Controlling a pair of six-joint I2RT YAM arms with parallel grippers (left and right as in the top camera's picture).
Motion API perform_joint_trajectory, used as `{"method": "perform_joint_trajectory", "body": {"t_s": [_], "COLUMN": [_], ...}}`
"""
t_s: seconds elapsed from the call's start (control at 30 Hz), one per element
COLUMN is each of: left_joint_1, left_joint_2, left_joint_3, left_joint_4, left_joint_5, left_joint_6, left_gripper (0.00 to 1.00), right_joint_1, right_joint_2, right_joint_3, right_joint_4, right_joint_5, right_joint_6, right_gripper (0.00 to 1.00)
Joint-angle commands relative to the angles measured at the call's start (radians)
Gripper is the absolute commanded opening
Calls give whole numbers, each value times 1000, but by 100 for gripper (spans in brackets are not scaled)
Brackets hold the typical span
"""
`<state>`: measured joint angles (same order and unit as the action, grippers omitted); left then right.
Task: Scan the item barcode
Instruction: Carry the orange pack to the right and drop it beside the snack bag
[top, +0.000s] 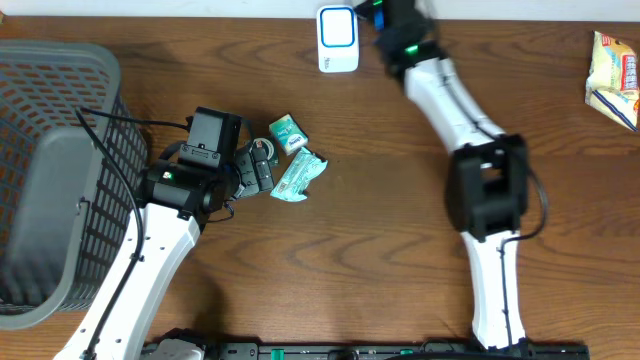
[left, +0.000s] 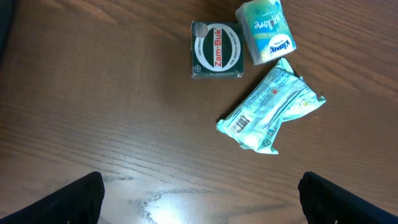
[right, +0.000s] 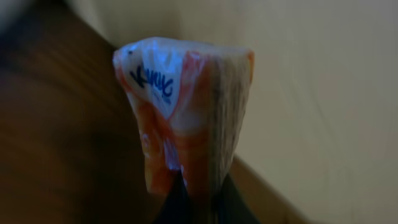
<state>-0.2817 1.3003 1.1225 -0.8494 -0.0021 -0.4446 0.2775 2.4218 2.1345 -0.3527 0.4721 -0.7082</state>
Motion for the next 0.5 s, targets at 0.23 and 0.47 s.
{"method": "perform_joint_trajectory", "body": {"t_s": [0.23, 0.47], "left_joint_1": [2, 2], "left_joint_2": [-2, -2], "left_joint_3": [13, 13], "left_joint_4": [-3, -3], "left_joint_5": [-2, -2], "left_joint_6": [-1, -1], "left_gripper": [98, 98], "right_joint_1": [-315, -486], "right_joint_2": [-69, -69], "right_joint_3": [24, 23], "right_joint_4": [-317, -469], "right_joint_5": [61, 26], "right_joint_6": [453, 540], "right_gripper": [1, 85]}}
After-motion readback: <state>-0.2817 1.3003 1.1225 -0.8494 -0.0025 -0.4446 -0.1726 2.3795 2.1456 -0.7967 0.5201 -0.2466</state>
